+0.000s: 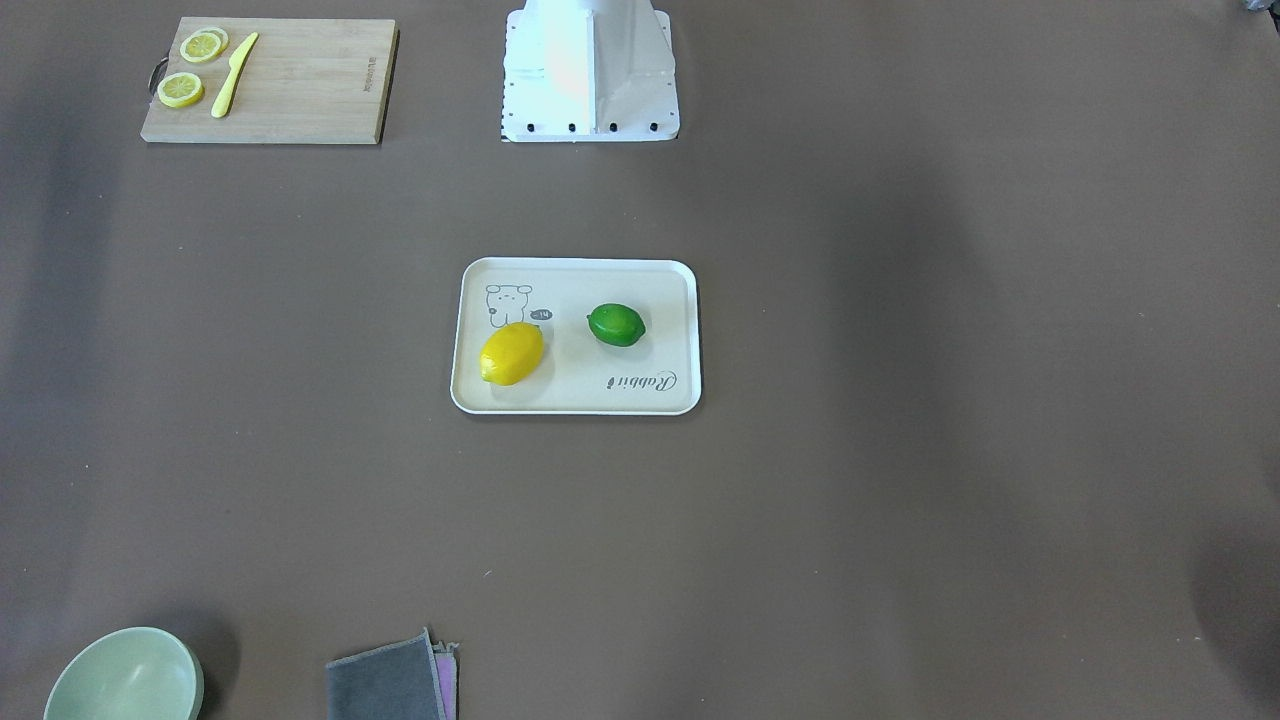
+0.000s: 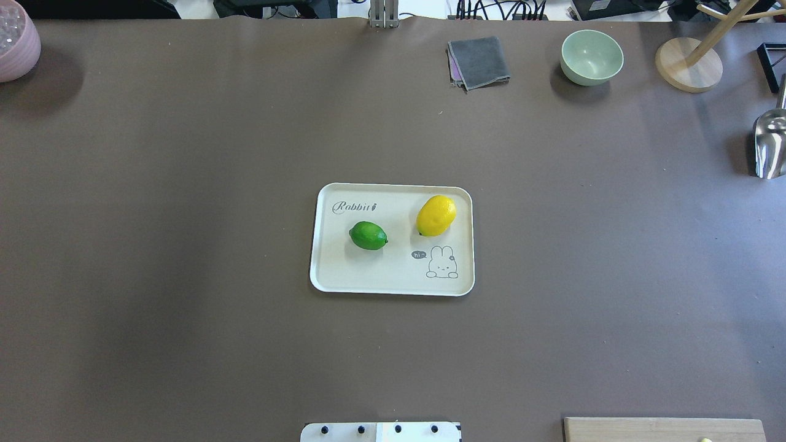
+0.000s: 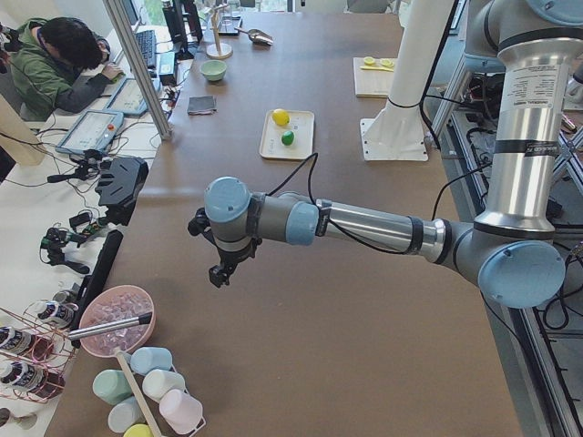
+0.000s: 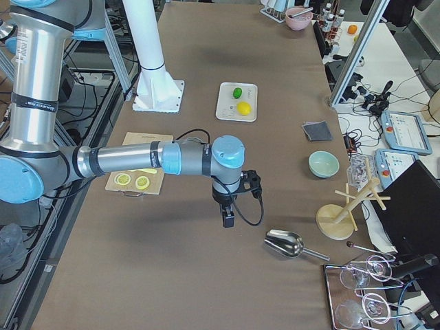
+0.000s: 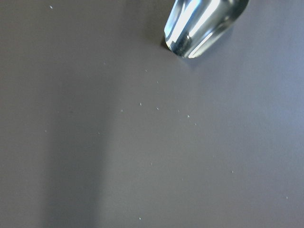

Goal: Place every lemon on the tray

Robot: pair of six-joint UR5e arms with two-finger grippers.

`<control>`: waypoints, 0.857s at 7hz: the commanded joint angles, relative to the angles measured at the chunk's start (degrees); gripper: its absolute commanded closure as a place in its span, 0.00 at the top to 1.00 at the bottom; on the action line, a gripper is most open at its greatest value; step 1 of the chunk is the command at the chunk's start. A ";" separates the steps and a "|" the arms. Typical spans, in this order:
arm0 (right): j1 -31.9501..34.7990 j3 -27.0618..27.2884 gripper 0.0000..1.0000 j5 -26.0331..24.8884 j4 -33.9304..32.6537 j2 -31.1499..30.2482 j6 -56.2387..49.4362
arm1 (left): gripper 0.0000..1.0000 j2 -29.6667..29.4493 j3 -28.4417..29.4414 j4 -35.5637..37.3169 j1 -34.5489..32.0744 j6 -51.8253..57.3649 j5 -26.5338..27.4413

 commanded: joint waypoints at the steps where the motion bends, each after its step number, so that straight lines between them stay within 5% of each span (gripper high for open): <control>1: 1.15 -3.80 1.00 1.20 0.06 -1.21 -0.42 | 1.00 7.02 1.85 -5.78 -0.75 0.06 -0.45; 6: 1.15 -3.81 1.00 3.76 0.06 -1.47 -0.33 | 1.00 5.84 -0.95 3.67 -4.54 -12.91 0.42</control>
